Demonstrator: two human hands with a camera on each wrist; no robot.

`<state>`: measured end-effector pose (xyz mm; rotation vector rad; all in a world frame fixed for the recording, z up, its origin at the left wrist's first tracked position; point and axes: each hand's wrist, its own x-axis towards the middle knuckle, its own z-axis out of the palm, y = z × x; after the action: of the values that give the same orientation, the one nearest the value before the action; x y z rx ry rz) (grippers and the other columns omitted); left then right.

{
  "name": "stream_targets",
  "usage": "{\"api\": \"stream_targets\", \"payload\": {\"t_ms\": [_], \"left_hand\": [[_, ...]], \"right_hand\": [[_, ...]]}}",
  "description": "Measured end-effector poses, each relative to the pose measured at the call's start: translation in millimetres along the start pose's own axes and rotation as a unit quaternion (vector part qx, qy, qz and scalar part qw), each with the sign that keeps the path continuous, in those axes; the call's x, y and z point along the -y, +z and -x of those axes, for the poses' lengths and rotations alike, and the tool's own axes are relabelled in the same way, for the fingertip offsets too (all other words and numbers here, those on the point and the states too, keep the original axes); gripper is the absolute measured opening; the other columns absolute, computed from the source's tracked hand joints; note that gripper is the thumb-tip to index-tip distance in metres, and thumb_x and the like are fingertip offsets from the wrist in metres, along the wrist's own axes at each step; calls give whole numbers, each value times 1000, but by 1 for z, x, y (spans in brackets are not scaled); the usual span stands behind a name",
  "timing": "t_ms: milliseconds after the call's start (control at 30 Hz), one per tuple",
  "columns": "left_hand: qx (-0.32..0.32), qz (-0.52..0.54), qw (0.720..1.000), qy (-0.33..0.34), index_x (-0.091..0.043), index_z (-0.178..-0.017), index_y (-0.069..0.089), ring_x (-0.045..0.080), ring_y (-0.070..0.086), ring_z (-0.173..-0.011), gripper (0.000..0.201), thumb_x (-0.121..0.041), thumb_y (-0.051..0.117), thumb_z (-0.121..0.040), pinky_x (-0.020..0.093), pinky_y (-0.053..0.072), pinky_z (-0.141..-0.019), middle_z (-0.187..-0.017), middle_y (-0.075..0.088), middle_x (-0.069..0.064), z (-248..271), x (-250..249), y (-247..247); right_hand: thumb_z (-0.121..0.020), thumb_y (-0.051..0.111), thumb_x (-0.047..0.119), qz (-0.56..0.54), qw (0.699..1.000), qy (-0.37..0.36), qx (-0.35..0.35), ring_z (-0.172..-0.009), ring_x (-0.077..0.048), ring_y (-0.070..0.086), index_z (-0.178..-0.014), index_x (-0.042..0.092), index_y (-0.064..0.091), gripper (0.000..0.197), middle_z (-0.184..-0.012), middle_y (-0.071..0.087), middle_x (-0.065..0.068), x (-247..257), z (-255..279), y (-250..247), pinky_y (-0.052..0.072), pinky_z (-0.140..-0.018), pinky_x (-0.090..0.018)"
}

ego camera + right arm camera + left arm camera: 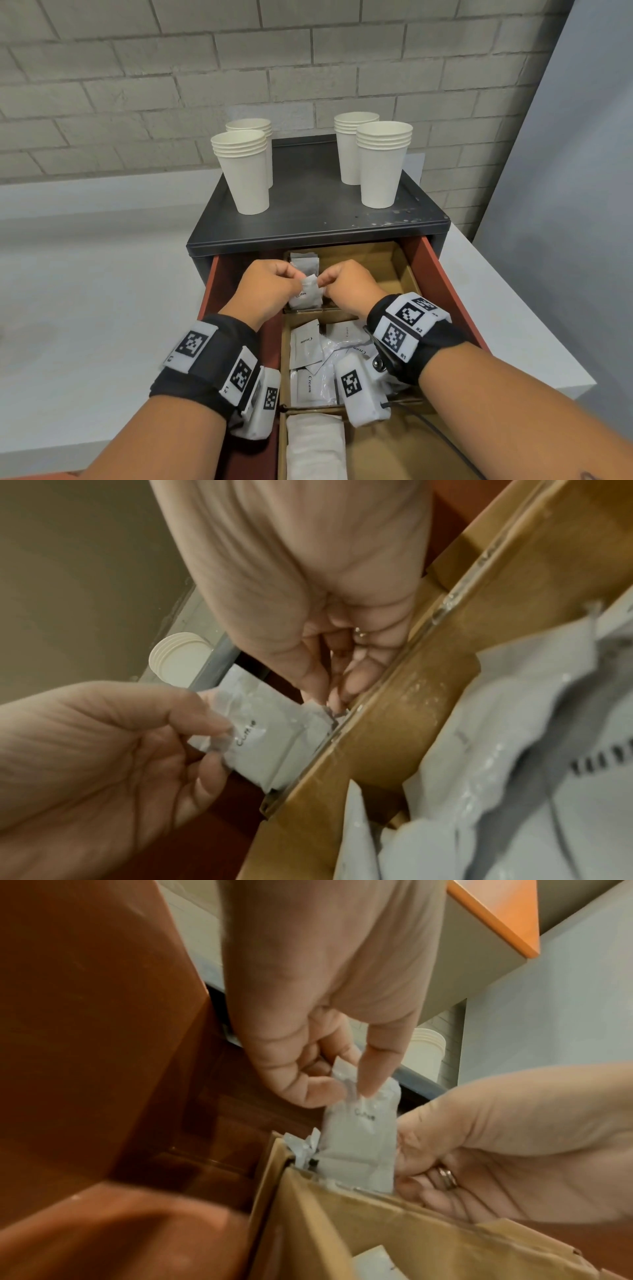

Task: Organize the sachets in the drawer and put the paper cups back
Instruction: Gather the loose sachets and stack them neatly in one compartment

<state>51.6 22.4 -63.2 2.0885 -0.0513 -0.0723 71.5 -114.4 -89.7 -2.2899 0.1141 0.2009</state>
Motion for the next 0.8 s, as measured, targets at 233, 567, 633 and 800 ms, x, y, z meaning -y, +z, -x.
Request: {"api": "stream_targets", "payload": {"t_ms": [233,567,633,800], "left_hand": [[-14,-107,994,20,-13,-78,70,4,52,-70,16,1,62,-83,14,40,-62,-72,58,-8,-6,11,6],[-52,-204,977,-8,-20,-78,62,19,61,-92,17,-9,74,-76,22,49,-75,-99,65,4,-13,23,13],[-67,-192,979,-23,-18,-87,55,18,56,-84,30,-11,79,-71,19,43,-63,-99,62,8,-13,24,11],[-23,-186,978,-91,-13,-138,34,25,55,-112,76,-20,77,-76,29,47,-84,-128,52,11,-11,24,9]], "right_hand": [[-83,55,-4,-79,997,-1,20,-102,-23,63,-71,30,60,37,-100,66,-5,0,-1,6,53,-92,-41],[-82,64,11,17,997,56,52,-109,-25,55,-128,0,48,50,-124,55,-14,9,11,-7,47,-90,-33],[-79,69,13,40,995,55,77,-97,-23,56,-123,-1,51,50,-117,59,-14,12,10,-6,49,-86,-33],[-72,77,20,84,985,55,142,-101,-23,61,-114,5,59,49,-111,64,-8,23,0,-4,50,-91,-34]]}}
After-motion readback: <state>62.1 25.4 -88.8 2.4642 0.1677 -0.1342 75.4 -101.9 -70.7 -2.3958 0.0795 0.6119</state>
